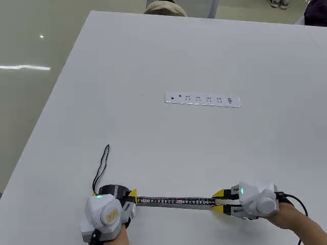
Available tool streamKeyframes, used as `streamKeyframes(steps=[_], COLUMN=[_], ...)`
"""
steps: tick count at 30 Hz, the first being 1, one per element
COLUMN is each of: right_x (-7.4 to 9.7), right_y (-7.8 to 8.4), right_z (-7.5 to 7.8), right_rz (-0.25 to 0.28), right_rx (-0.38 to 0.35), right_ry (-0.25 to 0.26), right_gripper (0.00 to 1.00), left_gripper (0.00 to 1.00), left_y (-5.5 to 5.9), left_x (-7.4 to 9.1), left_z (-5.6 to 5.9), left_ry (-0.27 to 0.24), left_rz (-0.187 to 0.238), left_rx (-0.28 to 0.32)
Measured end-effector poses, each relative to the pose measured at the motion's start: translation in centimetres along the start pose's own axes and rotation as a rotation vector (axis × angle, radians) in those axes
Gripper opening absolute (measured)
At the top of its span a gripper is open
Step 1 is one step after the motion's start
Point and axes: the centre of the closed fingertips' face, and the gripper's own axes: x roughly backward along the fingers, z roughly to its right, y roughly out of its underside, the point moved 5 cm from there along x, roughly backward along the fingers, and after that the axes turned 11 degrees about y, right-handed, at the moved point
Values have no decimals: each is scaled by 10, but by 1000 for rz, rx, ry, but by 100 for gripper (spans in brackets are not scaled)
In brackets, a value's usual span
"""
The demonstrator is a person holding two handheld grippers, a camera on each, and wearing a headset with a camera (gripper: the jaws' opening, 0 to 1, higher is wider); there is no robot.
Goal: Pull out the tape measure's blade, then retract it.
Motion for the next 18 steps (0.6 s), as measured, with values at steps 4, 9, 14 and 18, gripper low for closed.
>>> streamKeyframes(steps=[4,9,14,18], right_x=[-1,0,0,0], right_y=[-1,-3,-3,-4], right_z=[0,0,0,0], right_rz=[1,1,2,3], right_rx=[3,2,3,1], right_ry=[0,-1,-1,-1], right_gripper=[13,13,13,13], left_gripper=[64,64,64,64], left_y=[0,0,0,0], left_x=[0,0,0,0], left_z=[0,-1,-1,-1], left_ry=[3,6,9,12], left_rz=[-1,-1,-3,-6], left_rx=[3,6,11,14])
